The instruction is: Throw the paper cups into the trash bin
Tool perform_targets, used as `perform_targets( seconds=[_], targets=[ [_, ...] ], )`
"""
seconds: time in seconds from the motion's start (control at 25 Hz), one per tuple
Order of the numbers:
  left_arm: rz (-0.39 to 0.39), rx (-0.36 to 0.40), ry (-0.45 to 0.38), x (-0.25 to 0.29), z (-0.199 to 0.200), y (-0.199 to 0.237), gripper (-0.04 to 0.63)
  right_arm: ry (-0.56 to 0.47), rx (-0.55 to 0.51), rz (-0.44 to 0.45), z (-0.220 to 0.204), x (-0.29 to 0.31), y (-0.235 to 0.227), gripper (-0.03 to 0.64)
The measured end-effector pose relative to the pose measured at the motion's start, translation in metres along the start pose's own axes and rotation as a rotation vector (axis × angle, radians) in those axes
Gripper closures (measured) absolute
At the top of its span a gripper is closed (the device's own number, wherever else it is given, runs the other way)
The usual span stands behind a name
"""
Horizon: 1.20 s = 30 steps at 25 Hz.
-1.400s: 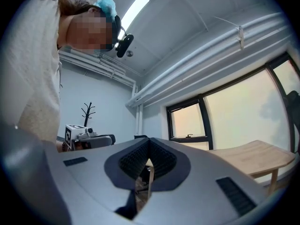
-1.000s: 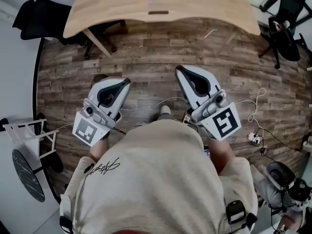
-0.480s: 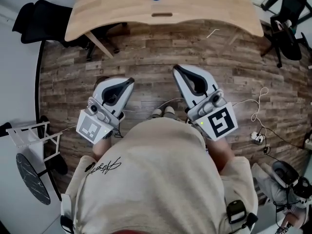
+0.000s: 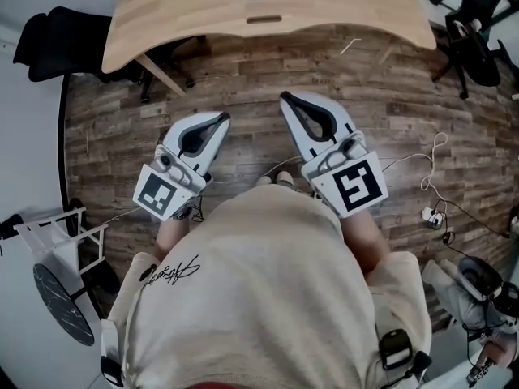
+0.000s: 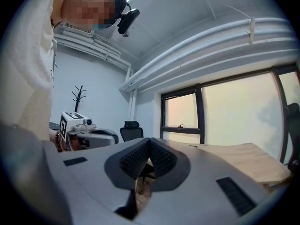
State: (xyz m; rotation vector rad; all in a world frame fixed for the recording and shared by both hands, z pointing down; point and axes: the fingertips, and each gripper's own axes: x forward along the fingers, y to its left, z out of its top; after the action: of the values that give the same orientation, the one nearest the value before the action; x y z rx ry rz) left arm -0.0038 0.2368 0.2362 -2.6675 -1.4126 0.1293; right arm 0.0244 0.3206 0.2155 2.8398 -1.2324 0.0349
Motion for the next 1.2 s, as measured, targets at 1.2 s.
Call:
perform_targets(
  seconds=[1.2],
  targets=[
    [0.331,-0.131,0.201,0.052,-0.063,0.072,0.592,0.028,0.022,0.05,-0.034,0.04,-0.047,0.606]
  ],
)
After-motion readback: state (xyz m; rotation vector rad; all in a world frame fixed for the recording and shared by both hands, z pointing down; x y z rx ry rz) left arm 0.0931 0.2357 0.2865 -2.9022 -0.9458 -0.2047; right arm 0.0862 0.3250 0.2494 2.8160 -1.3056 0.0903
